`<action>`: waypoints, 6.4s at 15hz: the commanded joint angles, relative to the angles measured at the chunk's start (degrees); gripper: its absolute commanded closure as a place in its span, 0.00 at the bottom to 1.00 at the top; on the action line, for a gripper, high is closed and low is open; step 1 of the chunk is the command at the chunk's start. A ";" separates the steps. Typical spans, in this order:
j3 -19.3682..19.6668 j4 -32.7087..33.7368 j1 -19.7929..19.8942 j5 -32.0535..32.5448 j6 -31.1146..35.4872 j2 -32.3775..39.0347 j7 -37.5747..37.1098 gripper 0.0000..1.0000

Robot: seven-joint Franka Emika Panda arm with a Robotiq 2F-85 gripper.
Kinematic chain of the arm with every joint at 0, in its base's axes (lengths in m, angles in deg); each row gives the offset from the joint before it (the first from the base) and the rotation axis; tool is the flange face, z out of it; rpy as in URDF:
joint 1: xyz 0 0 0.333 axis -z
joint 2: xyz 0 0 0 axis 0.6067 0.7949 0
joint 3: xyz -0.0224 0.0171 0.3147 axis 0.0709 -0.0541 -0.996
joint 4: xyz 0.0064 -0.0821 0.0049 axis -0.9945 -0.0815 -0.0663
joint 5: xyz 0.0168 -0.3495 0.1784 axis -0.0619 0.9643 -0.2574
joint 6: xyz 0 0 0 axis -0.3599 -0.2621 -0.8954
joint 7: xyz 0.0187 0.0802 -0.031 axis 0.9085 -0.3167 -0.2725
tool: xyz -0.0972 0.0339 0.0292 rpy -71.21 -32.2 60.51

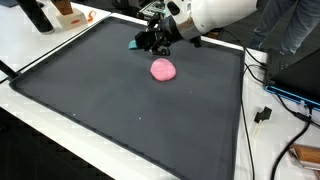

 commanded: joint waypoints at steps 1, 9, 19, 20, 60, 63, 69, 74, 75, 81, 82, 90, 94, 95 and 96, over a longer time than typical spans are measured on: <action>0.06 -0.68 1.13 -0.88 2.04 -1.19 2.96 0.75; -0.05 -1.62 3.95 -5.22 6.21 -4.10 11.09 0.75; 0.76 -4.47 6.67 -17.56 8.92 -11.27 25.44 0.75; 0.93 -4.77 6.83 -18.79 9.20 -12.07 26.78 0.75; 2.95 -17.35 13.39 -46.17 19.37 -32.92 57.53 0.75; 4.73 -16.21 14.25 -54.93 20.45 -30.97 71.66 0.75; 7.64 -13.17 17.50 -68.93 16.30 -25.04 96.69 0.75; 8.23 -10.02 21.46 -79.34 8.65 -19.85 113.05 0.75; 8.26 -9.23 22.35 -81.27 6.99 -18.68 115.90 0.75; 7.97 -7.86 25.20 -90.21 8.67 -13.26 125.37 0.75; 7.95 -7.92 25.35 -91.29 9.66 -12.72 126.40 0.75; 7.81 -9.68 26.38 -97.54 14.58 -9.16 136.16 0.75; 8.15 -10.32 26.69 -99.43 15.49 -7.74 138.48 0.75; 8.19 -10.40 26.73 -99.41 15.56 -7.37 138.76 0.75; 8.18 -10.54 26.73 -99.39 15.77 -7.09 138.98 0.75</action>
